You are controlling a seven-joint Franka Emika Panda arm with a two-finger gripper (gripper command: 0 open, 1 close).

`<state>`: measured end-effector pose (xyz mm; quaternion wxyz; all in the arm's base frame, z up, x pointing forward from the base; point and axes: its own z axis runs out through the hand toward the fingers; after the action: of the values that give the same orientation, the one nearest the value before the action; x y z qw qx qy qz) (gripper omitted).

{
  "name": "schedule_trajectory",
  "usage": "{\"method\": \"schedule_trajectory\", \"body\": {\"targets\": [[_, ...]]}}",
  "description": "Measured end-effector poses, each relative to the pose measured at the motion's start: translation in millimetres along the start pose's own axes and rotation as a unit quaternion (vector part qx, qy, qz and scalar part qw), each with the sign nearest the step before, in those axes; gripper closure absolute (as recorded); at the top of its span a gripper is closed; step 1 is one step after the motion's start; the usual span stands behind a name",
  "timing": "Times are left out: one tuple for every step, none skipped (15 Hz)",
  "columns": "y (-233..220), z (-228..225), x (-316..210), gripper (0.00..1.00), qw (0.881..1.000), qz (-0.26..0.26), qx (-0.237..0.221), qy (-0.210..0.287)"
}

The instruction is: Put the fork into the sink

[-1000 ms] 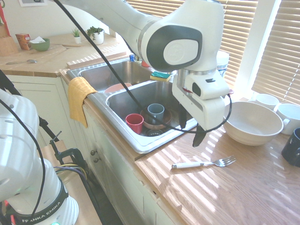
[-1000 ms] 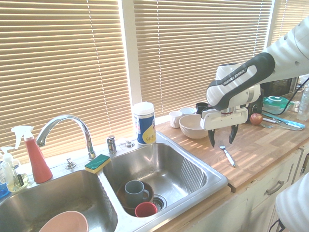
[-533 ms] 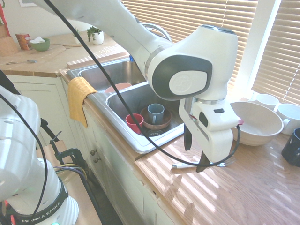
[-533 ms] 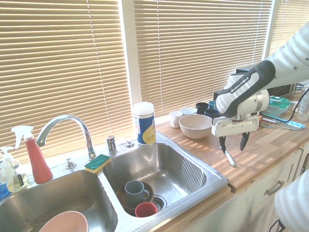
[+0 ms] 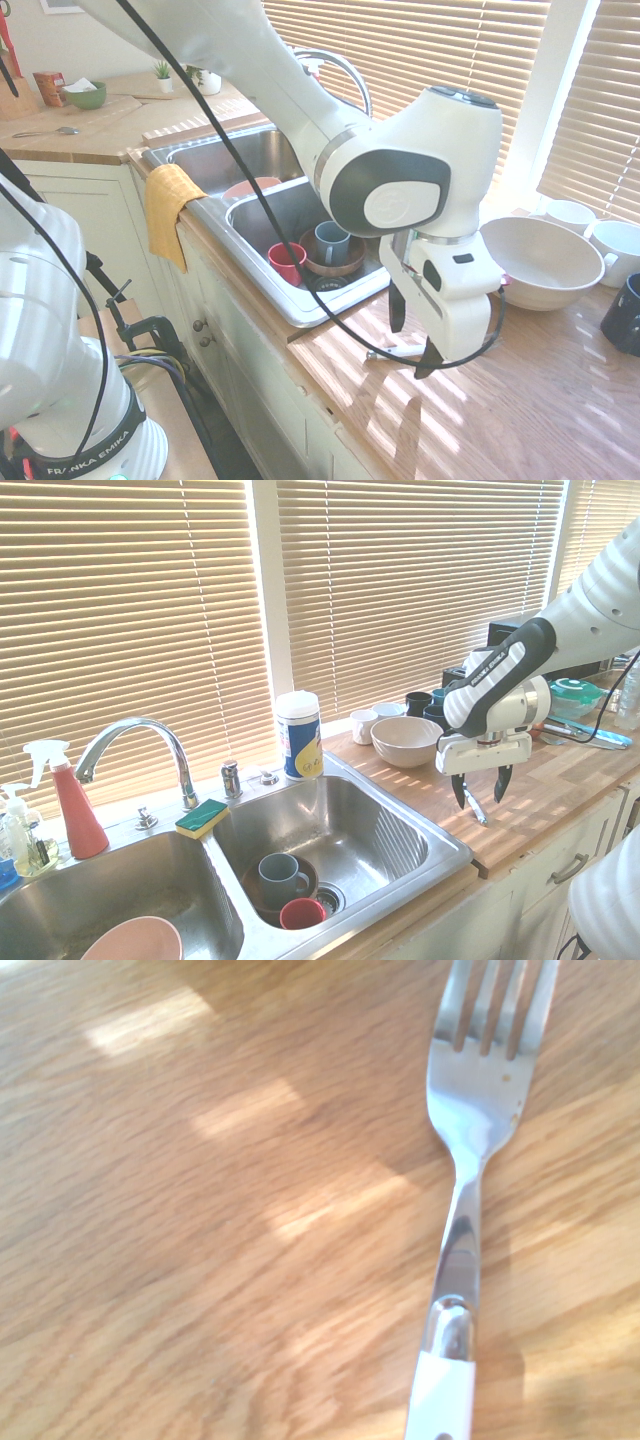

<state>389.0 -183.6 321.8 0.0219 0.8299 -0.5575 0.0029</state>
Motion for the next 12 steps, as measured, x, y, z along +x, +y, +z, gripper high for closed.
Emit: {"method": "schedule_trajectory", "body": {"targets": [[1.1, 2.4, -1.0, 1.0, 1.0, -0.001, 0.001, 0.0], [2.7, 5.2, -2.3, 1.0, 1.0, -0.001, 0.0, -0.001], [4.0, 7.2, -3.1, 1.0, 1.0, -0.002, 0.001, -0.001], [4.7, 8.6, -3.6, 1.0, 1.0, -0.004, 0.001, -0.001], [5.0, 9.3, -4.2, 1.0, 1.0, -0.005, 0.003, -0.001], [5.1, 9.5, -4.2, 1.0, 1.0, -0.005, 0.004, 0.0], [5.0, 9.4, -4.0, 1.0, 1.0, -0.005, 0.005, 0.001], [5.2, 9.5, -3.8, 1.0, 1.0, -0.005, 0.005, 0.001], [5.7, 9.6, -3.4, 1.0, 1.0, -0.005, 0.005, 0.001], [6.2, 9.7, -2.9, 1.0, 1.0, -0.006, 0.005, 0.001], [6.4, 9.7, -2.7, 1.0, 1.0, -0.006, 0.006, 0.001], [6.5, 9.8, -2.5, 1.0, 1.0, -0.006, 0.007, 0.001]]}}
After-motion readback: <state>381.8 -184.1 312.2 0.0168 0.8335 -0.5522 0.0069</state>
